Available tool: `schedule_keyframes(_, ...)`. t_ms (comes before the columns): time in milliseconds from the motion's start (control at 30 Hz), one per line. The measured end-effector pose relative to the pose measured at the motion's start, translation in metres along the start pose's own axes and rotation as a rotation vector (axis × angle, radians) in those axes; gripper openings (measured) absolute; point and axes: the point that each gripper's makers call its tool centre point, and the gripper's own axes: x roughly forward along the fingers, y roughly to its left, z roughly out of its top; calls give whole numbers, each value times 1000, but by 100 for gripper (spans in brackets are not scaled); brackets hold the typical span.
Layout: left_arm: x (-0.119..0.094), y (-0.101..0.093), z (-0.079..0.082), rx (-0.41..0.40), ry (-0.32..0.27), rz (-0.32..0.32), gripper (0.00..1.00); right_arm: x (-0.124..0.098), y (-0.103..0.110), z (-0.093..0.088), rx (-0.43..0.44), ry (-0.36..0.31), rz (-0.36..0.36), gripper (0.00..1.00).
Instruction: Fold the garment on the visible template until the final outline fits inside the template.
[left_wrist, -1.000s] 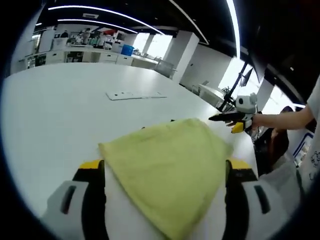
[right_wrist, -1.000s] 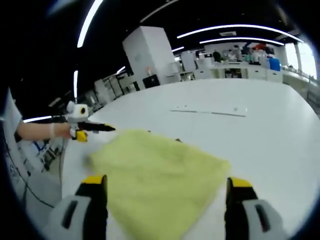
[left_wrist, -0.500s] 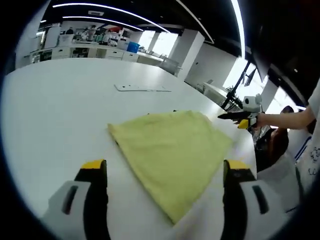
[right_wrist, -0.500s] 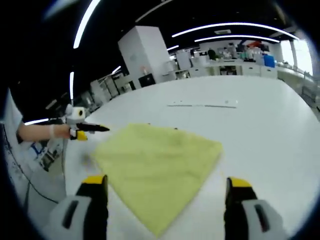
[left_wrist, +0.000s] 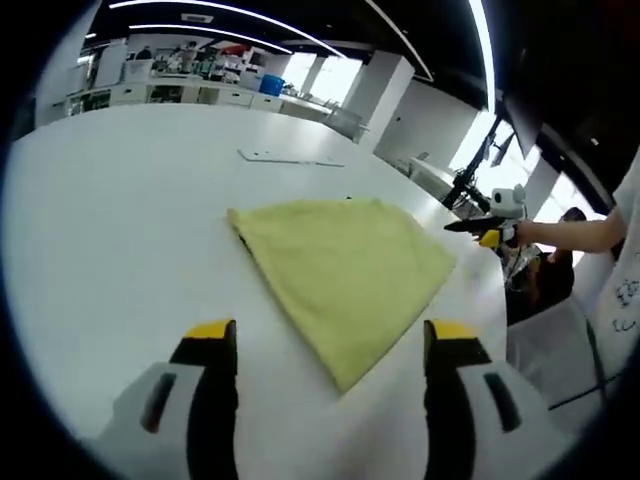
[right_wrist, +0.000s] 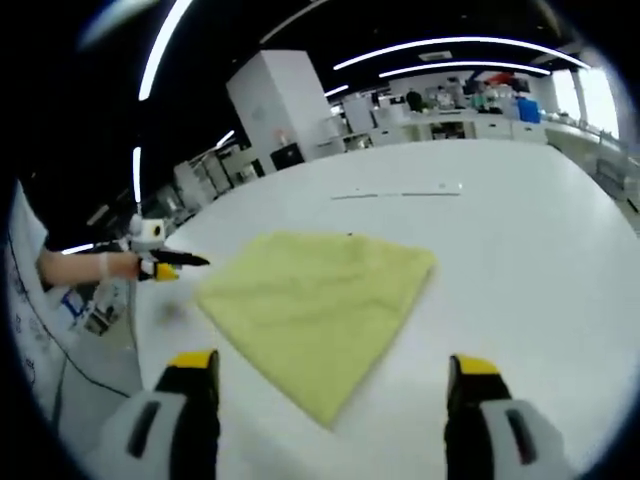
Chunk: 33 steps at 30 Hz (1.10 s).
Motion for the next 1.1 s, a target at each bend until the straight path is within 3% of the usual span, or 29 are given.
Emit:
schedule_keyframes(167, -2, -9, -12, -7, 17, 8, 62, -6, 3, -6, 5, 6, 5, 87)
schedule_keyframes(333, -1, -1, -27, -30, 33, 8, 52, -6, 5, -15, 10, 31, 13, 74)
schedule_keyframes(533, -7, -3, -40, -58, 52, -4, 35, -5, 6, -30, 31, 78, 19, 54)
schedule_keyframes(700, -7, -2, -44, -78, 53, -4, 24, -2, 13, -42, 57, 124, 39, 31)
schedule_keyframes(1100, 0, -3, -49, -59, 80, -39, 10, 4, 13, -44, 67, 127, 46, 15)
